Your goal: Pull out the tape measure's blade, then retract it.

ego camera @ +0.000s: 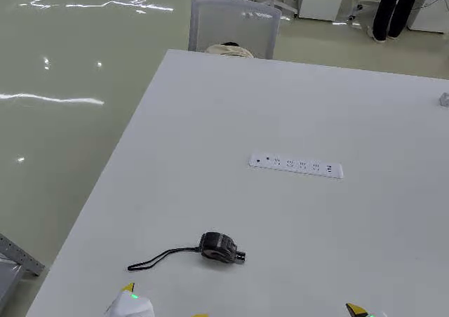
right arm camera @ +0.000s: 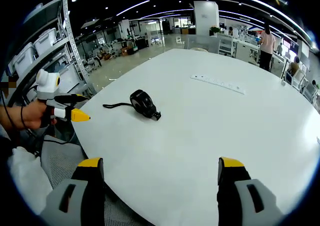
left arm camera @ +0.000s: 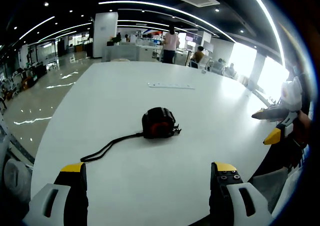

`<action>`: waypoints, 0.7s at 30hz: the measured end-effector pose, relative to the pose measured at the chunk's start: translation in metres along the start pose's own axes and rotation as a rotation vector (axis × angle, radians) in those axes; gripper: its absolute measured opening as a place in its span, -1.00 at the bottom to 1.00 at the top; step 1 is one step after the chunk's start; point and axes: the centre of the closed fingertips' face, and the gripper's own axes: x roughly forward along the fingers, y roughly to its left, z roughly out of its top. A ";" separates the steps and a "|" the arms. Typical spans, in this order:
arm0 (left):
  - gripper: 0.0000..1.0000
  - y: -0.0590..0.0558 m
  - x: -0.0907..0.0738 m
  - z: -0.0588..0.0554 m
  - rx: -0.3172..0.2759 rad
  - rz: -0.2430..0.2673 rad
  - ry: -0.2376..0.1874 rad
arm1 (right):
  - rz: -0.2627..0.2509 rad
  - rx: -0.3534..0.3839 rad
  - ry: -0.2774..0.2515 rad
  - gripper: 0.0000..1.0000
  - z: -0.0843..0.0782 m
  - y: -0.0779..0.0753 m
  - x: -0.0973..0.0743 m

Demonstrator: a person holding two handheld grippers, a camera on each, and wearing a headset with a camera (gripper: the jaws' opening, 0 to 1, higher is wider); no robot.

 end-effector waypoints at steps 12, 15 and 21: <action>1.00 0.003 -0.015 0.004 0.010 0.009 -0.002 | -0.014 0.019 -0.008 0.97 0.003 0.000 -0.010; 1.00 0.005 -0.019 0.004 0.015 0.012 -0.001 | -0.015 0.023 -0.007 0.98 0.004 0.001 -0.012; 1.00 0.006 -0.025 0.004 0.009 0.016 0.001 | -0.019 0.023 -0.006 0.99 0.004 0.001 -0.019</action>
